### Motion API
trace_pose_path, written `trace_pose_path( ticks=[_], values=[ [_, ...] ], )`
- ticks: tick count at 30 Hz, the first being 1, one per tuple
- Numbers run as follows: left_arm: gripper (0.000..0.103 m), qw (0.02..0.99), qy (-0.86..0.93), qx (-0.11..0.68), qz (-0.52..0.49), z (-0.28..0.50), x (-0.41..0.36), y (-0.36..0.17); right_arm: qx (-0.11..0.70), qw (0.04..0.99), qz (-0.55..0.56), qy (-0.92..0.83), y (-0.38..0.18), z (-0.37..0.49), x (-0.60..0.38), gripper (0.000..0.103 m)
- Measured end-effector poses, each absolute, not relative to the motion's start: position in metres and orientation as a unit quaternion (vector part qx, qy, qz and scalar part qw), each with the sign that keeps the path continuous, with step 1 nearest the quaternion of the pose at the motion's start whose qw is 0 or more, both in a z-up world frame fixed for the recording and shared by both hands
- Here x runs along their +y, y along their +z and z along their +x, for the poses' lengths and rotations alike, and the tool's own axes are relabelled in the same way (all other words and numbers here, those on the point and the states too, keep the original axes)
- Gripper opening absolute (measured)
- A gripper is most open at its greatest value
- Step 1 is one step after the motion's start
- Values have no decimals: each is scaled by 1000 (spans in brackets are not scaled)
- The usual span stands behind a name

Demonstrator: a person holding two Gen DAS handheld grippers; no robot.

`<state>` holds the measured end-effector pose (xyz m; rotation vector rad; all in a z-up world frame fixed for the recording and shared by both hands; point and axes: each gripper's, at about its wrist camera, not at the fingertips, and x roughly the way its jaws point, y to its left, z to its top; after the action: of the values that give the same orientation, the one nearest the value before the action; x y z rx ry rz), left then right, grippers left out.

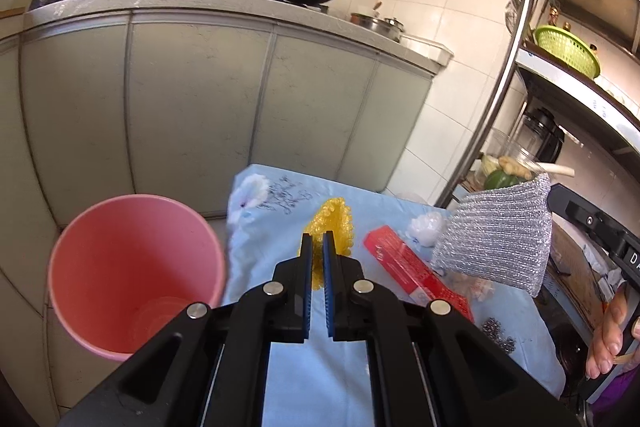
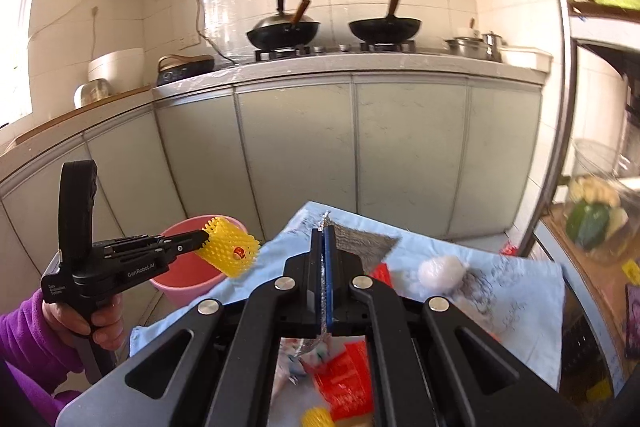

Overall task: Collect trash
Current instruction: 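Carry the yellow net and silver pad over the pink bin and release both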

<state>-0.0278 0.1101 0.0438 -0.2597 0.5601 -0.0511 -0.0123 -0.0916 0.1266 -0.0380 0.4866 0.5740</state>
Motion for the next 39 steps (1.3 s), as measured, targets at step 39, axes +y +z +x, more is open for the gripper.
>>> trace_pose_path(
  ticks=[39],
  values=[
    [5,906,130,365,-168,-33,239,-51,383,817,-60,427,21,42,133,2]
  ],
)
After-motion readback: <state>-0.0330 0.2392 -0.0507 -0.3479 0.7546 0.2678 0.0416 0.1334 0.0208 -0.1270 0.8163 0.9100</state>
